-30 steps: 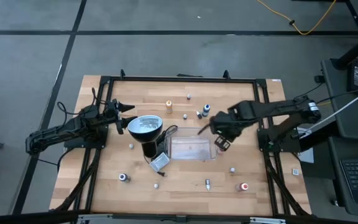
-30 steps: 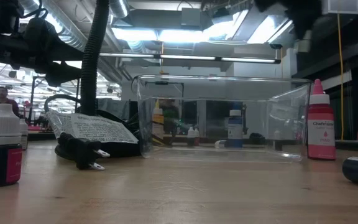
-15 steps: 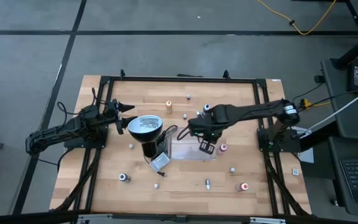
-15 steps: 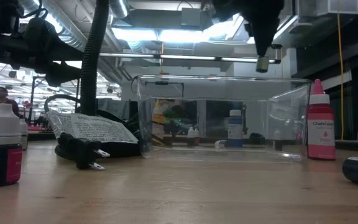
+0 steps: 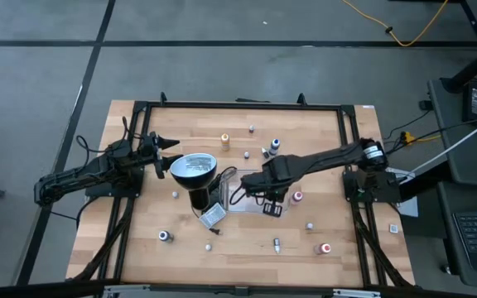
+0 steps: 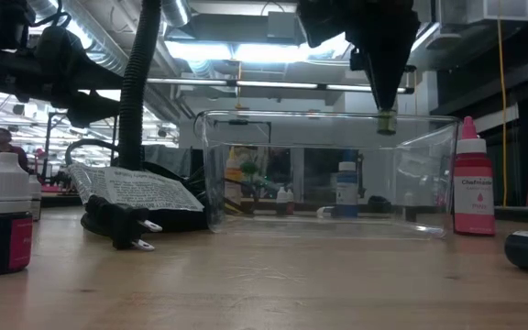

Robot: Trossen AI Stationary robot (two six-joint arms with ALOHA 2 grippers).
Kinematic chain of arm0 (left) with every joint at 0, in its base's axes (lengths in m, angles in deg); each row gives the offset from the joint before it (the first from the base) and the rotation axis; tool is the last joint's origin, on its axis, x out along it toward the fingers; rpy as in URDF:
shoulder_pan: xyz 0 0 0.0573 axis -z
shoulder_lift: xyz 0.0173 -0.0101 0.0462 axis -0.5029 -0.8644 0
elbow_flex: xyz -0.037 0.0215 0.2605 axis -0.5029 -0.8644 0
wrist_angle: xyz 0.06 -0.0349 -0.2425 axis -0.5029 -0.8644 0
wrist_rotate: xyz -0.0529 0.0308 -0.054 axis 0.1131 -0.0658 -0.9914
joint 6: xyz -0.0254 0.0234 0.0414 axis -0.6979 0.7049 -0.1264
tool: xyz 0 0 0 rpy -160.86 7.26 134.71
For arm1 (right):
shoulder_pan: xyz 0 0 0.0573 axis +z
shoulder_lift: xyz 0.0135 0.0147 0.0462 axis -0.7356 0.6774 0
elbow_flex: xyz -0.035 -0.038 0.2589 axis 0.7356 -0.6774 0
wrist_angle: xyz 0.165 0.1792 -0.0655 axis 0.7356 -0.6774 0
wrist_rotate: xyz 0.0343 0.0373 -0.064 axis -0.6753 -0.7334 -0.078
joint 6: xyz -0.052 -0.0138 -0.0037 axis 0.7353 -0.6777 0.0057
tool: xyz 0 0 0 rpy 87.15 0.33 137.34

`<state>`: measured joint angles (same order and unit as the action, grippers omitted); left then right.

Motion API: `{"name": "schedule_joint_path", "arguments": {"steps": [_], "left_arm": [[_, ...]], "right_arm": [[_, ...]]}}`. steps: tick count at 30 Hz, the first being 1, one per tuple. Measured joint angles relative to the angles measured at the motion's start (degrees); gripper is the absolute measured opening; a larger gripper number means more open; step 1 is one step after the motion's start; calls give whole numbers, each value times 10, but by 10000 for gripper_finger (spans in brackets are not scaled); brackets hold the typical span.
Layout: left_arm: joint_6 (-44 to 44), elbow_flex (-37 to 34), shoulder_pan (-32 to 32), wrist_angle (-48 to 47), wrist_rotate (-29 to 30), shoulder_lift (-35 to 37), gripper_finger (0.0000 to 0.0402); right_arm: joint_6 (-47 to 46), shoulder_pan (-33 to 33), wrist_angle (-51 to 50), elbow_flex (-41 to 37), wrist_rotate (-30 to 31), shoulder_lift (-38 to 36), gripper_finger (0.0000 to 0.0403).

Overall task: Pick & Place food coloring
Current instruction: Put the small green food coloring bottle into the transparent bin

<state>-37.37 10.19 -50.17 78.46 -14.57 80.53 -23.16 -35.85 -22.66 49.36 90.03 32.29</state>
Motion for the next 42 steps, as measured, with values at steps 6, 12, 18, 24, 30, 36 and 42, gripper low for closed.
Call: {"name": "schedule_joint_path", "arguments": {"steps": [6, 12, 18, 24, 30, 36, 42], "left_arm": [[0, 0, 0, 0, 0, 0, 322], [0, 0, 0, 0, 0, 0, 322], [0, 0, 0, 0, 0, 0, 322], [0, 0, 0, 0, 0, 0, 322], [0, 0, 0, 0, 0, 0, 322], [0, 0, 0, 0, 0, 0, 322], [0, 0, 0, 0, 0, 0, 322]], "right_arm": [[10, 9, 36, -28, 0, 6, 67], [10, 11, 57, -73, 0, 7, 67], [11, 11, 91, -106, -4, 7, 67], [15, 14, 113, -128, -20, 7, 67], [27, 19, 137, -150, -30, 7, 67], [29, 19, 156, -162, -35, 7, 67], [45, 19, 169, -163, -48, 15, 67]]}}
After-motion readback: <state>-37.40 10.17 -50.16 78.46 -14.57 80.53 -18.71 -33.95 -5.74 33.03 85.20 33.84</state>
